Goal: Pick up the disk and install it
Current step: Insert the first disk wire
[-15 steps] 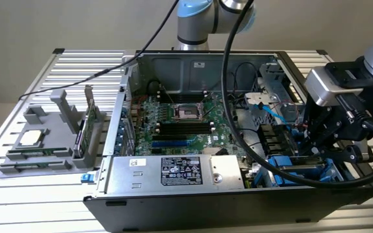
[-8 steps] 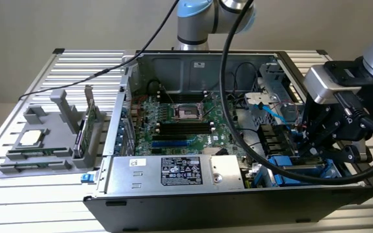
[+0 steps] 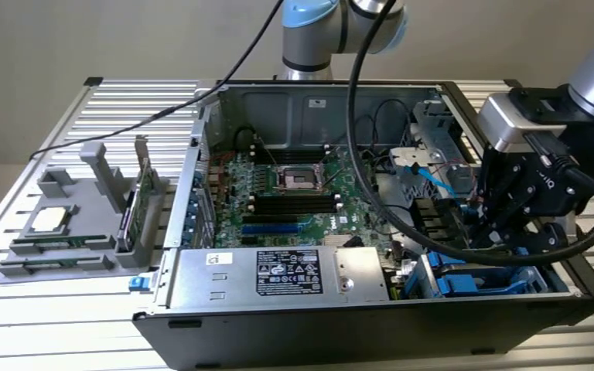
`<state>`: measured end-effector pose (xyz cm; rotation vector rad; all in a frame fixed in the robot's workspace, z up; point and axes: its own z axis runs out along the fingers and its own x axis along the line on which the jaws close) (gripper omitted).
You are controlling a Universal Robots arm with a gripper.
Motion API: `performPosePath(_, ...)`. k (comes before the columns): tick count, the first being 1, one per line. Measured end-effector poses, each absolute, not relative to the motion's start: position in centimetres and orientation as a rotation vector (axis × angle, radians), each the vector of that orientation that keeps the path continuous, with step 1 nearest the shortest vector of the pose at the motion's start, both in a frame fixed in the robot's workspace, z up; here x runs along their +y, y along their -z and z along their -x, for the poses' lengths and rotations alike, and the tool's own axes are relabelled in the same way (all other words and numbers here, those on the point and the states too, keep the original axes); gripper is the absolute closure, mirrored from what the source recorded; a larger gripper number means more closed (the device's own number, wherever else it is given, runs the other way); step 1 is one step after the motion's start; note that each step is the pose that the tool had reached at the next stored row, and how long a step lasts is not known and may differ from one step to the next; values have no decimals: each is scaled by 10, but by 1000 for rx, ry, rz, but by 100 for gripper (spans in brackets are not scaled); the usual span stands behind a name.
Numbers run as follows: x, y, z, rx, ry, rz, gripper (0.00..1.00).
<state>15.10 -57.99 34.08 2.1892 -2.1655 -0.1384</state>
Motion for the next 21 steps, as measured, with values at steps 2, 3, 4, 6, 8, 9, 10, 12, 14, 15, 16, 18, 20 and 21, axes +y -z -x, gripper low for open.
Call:
performPosePath(2, -577, -341, -151, -2160, 126, -2182, 82)
performPosePath(3, -576, -341, -151, -2158, 122, -2178, 82)
performPosePath(4, -576, -341, -151, -2157, 119, -2175, 82)
performPosePath(6, -576, -341, -151, -2157, 117, -2162, 82)
performPosePath(8, -576, -341, -151, -2159, 119, -2147, 82)
performPosePath(9, -576, -341, -151, -2164, 125, -2131, 82)
performPosePath(10, -576, -341, -152, -2168, 127, -2124, 82)
performPosePath(12, -576, -342, -152, -2174, 131, -2109, 82)
performPosePath(14, -576, -342, -152, -2181, 134, -2094, 82)
performPosePath(15, -576, -343, -153, -2183, 134, -2087, 82)
performPosePath(16, -576, -343, -153, -2183, 133, -2082, 82)
performPosePath(18, -575, -344, -154, -2179, 125, -2075, 82)
performPosePath(20, -572, -345, -155, -2172, 113, -2067, 82)
performPosePath(21, -570, -345, -155, -2169, 107, -2063, 82)
